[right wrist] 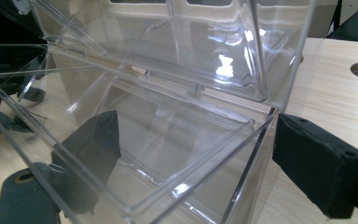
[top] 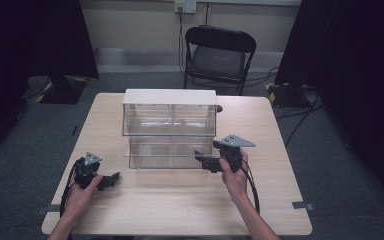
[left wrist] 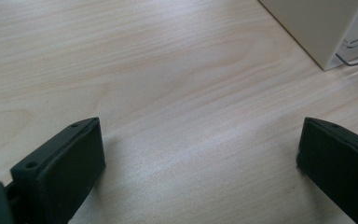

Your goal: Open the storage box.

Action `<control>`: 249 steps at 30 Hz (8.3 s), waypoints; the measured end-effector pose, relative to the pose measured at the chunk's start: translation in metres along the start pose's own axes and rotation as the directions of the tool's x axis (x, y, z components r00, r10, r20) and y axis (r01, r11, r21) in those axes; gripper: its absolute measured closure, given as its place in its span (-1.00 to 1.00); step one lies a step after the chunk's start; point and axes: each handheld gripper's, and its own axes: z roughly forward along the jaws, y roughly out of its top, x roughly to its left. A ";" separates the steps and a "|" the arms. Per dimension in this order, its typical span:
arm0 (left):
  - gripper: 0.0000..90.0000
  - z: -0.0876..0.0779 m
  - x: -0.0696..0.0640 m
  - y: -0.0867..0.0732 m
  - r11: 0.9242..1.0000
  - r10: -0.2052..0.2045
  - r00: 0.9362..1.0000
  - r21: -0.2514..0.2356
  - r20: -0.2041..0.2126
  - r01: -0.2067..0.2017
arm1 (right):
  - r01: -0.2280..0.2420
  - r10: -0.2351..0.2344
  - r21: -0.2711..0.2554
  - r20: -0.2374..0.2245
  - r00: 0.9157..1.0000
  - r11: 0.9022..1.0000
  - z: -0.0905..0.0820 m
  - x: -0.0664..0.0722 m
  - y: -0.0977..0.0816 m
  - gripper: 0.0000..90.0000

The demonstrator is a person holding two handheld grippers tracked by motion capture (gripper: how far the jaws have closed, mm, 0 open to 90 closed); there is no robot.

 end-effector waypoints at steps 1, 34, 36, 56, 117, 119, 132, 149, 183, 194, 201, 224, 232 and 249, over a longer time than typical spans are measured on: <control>-0.99 0.000 0.000 0.000 1.000 0.000 1.000 0.000 0.000 0.000 | -0.001 0.001 -0.001 0.000 1.000 1.000 0.000 0.000 0.000 -0.68; -0.99 0.000 0.000 0.000 1.000 0.000 1.000 0.000 0.000 0.000 | 0.002 -0.002 -0.017 0.015 1.000 1.000 -0.004 -0.002 0.009 -0.67; -0.99 0.000 0.000 0.000 1.000 0.000 1.000 0.000 0.000 0.000 | 0.003 -0.003 -0.017 0.015 1.000 1.000 -0.004 -0.002 0.009 -0.67; -0.99 0.000 0.000 0.000 1.000 -0.001 1.000 0.000 0.000 0.001 | -0.005 0.005 -0.026 -0.001 1.000 1.000 -0.002 -0.006 0.012 -0.67; -1.00 0.000 0.001 0.000 1.000 0.004 1.000 0.001 0.006 -0.004 | -0.015 0.012 -0.073 -0.049 0.999 0.997 -0.007 -0.001 0.028 -0.66; -1.00 0.000 0.001 0.000 1.000 0.003 1.000 0.000 0.006 -0.003 | -0.015 0.012 -0.073 -0.050 0.999 0.997 -0.007 -0.001 0.029 -0.66; -1.00 0.000 0.001 0.000 1.000 0.003 1.000 0.000 0.008 -0.003 | -0.020 0.016 -0.071 -0.056 0.998 0.997 -0.007 -0.002 0.029 -0.66; -1.00 0.000 0.001 0.000 1.000 0.005 1.000 0.001 0.006 -0.005 | -0.018 0.014 -0.071 -0.057 0.998 0.997 -0.007 -0.003 0.029 -0.67; -1.00 0.000 0.001 0.000 1.000 0.005 1.000 0.001 0.008 -0.005 | -0.025 0.021 -0.068 -0.060 0.998 0.997 -0.007 -0.003 0.028 -0.68; -1.00 0.000 0.001 0.000 1.000 0.007 1.000 0.001 0.006 -0.007 | -0.026 0.022 -0.068 -0.059 0.998 0.997 -0.007 -0.003 0.028 -0.68; -1.00 0.000 0.001 0.000 1.000 0.004 1.000 0.001 0.006 -0.004 | -0.025 0.021 -0.068 -0.060 0.998 0.997 -0.007 -0.003 0.028 -0.68; -1.00 0.000 0.001 0.000 1.000 0.004 1.000 0.001 0.005 -0.004 | -0.026 0.022 -0.069 -0.061 0.998 0.997 -0.007 -0.003 0.028 -0.68; -1.00 0.000 0.001 0.000 1.000 0.005 1.000 0.001 0.008 -0.005 | -0.026 0.022 -0.069 -0.060 0.998 0.997 -0.007 -0.003 0.029 -0.68; -1.00 0.000 0.001 0.000 1.000 0.004 1.000 0.001 0.006 -0.004 | -0.022 0.018 -0.068 -0.058 0.998 0.997 -0.007 -0.002 0.029 -0.67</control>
